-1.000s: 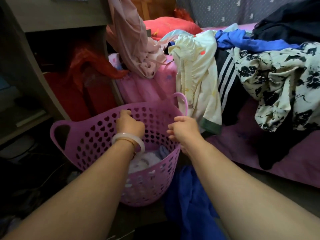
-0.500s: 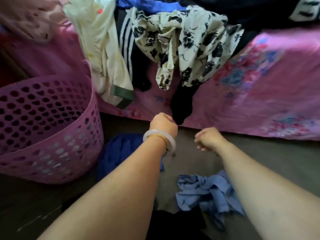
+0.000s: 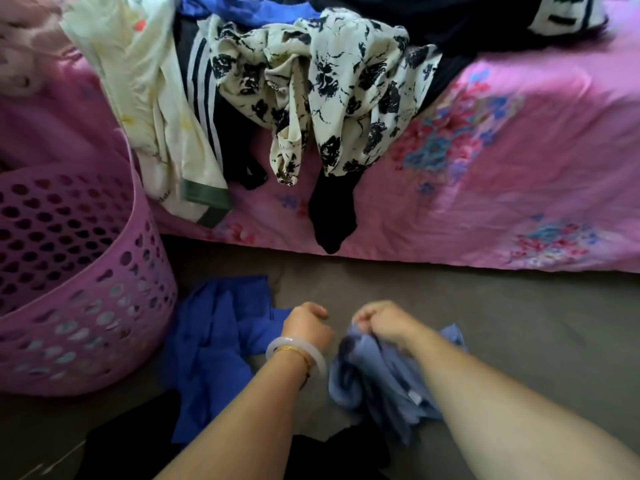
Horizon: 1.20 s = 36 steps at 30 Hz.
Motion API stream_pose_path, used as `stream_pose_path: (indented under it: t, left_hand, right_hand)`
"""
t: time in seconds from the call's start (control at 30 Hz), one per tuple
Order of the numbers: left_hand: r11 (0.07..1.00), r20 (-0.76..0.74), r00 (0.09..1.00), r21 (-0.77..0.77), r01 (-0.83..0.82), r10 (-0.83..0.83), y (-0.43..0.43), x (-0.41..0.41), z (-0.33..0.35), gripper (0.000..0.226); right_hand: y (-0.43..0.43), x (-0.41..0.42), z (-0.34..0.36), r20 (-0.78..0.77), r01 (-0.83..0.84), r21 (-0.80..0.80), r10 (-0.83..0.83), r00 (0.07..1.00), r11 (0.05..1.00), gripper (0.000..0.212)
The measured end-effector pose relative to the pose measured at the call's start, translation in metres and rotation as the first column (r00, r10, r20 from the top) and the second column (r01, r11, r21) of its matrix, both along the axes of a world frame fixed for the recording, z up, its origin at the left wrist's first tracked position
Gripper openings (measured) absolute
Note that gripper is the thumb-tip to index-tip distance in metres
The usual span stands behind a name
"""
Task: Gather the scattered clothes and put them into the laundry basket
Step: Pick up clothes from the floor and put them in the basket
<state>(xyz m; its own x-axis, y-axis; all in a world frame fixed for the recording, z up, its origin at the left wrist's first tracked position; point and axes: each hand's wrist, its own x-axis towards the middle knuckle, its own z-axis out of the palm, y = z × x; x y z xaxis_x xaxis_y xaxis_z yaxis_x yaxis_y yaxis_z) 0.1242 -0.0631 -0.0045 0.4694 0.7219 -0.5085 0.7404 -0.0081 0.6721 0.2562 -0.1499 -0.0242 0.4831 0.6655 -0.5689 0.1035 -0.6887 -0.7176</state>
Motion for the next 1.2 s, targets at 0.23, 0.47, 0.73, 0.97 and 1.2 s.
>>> stream_pose_path:
  t: [0.23, 0.47, 0.73, 0.97, 1.2]
  left_hand:
    - [0.945, 0.197, 0.947, -0.262, -0.197, 0.252, 0.040, -0.036, 0.050, 0.059]
    - [0.707, 0.431, 0.746, -0.704, -0.075, 0.508, 0.070, -0.063, 0.103, 0.065]
    - [0.754, 0.574, 0.497, -0.560, -0.342, 0.651, 0.091, -0.090, 0.137, 0.012]
    - [0.878, 0.691, 0.547, -0.306, -0.369, 0.472, 0.098, -0.087, 0.155, 0.007]
    - [0.822, 0.750, 0.563, 0.046, -0.568, 0.347, 0.103, -0.103, 0.186, 0.005]
  right_hand:
    - [0.057, -0.013, 0.102, -0.514, 0.239, 0.450, 0.031, 0.857, 0.861, 0.020]
    - [0.076, -0.042, 0.155, -0.502, 0.152, 0.560, 0.187, 0.845, 0.815, 0.015]
    - [0.086, -0.034, 0.177, -0.144, 0.359, 0.673, -0.362, 0.921, 0.647, 0.021]
    - [0.073, -0.018, 0.174, 0.485, 0.112, 0.516, -0.398, 0.778, 0.849, 0.018]
    - [0.048, 0.008, 0.172, 0.649, 0.200, 0.423, -0.449, 0.614, 0.884, 0.016]
